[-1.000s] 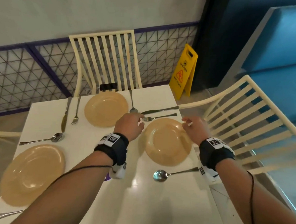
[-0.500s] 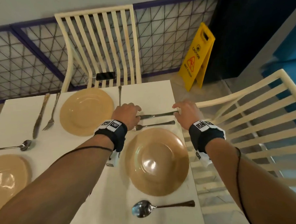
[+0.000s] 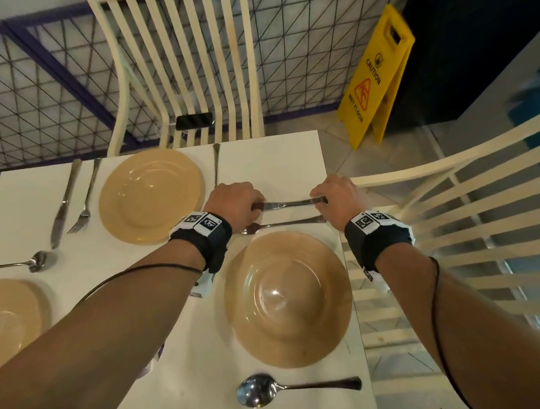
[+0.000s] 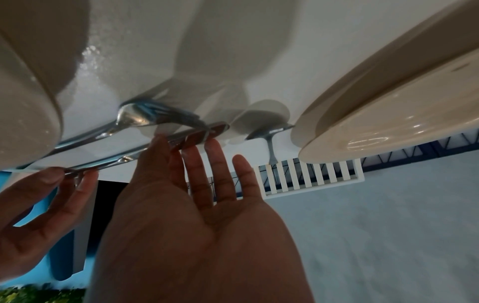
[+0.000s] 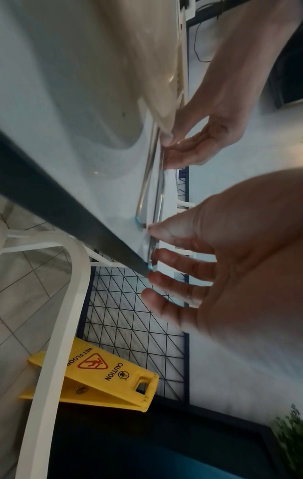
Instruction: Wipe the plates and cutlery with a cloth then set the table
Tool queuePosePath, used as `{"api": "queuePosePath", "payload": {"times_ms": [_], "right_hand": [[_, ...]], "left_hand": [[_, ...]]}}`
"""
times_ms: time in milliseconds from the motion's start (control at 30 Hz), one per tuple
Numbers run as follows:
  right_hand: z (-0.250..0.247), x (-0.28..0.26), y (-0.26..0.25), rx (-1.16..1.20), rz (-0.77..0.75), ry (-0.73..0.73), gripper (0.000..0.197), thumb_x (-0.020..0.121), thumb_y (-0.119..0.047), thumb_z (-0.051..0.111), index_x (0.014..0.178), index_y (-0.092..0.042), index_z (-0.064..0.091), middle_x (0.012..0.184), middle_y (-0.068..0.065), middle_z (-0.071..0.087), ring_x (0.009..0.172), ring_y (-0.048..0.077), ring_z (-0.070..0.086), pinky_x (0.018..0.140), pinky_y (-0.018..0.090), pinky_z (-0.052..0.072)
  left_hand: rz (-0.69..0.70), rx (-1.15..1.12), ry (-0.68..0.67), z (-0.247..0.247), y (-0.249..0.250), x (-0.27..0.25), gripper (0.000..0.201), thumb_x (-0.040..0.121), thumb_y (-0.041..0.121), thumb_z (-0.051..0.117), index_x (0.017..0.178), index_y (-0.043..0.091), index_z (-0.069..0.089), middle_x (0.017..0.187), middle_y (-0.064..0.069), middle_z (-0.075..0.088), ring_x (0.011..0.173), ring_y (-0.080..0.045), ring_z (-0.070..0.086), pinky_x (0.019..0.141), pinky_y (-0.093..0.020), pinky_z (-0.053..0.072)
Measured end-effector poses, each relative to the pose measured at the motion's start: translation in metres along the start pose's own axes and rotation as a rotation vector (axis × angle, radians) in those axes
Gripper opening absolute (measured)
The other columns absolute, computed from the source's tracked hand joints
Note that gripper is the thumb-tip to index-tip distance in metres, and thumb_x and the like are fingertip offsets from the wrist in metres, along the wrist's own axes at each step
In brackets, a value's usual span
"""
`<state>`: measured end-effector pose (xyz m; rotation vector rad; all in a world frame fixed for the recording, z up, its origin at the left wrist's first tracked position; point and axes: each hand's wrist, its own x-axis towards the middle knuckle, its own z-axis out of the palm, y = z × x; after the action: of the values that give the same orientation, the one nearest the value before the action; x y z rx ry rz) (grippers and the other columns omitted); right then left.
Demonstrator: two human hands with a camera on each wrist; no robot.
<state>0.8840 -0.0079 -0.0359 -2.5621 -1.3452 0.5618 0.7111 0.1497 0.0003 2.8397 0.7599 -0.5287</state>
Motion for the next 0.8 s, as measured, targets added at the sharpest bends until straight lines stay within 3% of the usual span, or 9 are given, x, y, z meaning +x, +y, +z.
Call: {"api": "queuePosePath", "payload": {"times_ms": [167, 433, 600, 800], "right_hand": [[-0.0003, 0.0052, -0.0001, 0.009, -0.001, 0.021, 0.022, 0.096, -0.022, 0.059, 0.113, -0.025, 0.073, 0.115, 0.004, 0.06, 0.109, 0.026, 0.054, 0.085, 0.04, 0.051], [-0.0005, 0.0058, -0.002, 0.022, -0.001, 0.036, 0.021, 0.096, -0.021, 0.059, 0.112, -0.024, 0.073, 0.112, 0.003, 0.06, 0.108, 0.025, 0.054, 0.084, 0.041, 0.052], [-0.0005, 0.0041, -0.0035, 0.006, -0.003, 0.025, 0.022, 0.097, -0.02, 0.058, 0.114, -0.024, 0.072, 0.114, 0.004, 0.059, 0.11, 0.025, 0.052, 0.08, 0.036, 0.046], [0.0014, 0.0015, -0.005, 0.008, -0.009, 0.024, 0.023, 0.098, -0.019, 0.056, 0.115, -0.022, 0.072, 0.115, 0.004, 0.06, 0.114, 0.025, 0.049, 0.087, 0.039, 0.049]], "left_hand": [[0.011, 0.011, 0.018, -0.0008, -0.0023, 0.0055, 0.025, 0.095, 0.034, 0.055, 0.116, 0.031, 0.069, 0.11, 0.002, 0.063, 0.096, -0.023, 0.06, 0.078, -0.034, 0.042], [0.03, 0.009, 0.039, -0.0003, -0.0044, 0.0064, 0.026, 0.096, 0.034, 0.055, 0.117, 0.029, 0.069, 0.108, 0.002, 0.063, 0.093, -0.023, 0.06, 0.079, -0.036, 0.045], [0.039, 0.011, 0.05, 0.0012, -0.0056, 0.0058, 0.026, 0.097, 0.033, 0.055, 0.118, 0.029, 0.069, 0.108, 0.002, 0.063, 0.092, -0.022, 0.059, 0.078, -0.035, 0.045], [0.032, 0.005, 0.036, 0.0005, -0.0066, 0.0038, 0.027, 0.096, 0.033, 0.054, 0.118, 0.031, 0.068, 0.111, 0.003, 0.063, 0.096, -0.022, 0.059, 0.08, -0.035, 0.044]]}}
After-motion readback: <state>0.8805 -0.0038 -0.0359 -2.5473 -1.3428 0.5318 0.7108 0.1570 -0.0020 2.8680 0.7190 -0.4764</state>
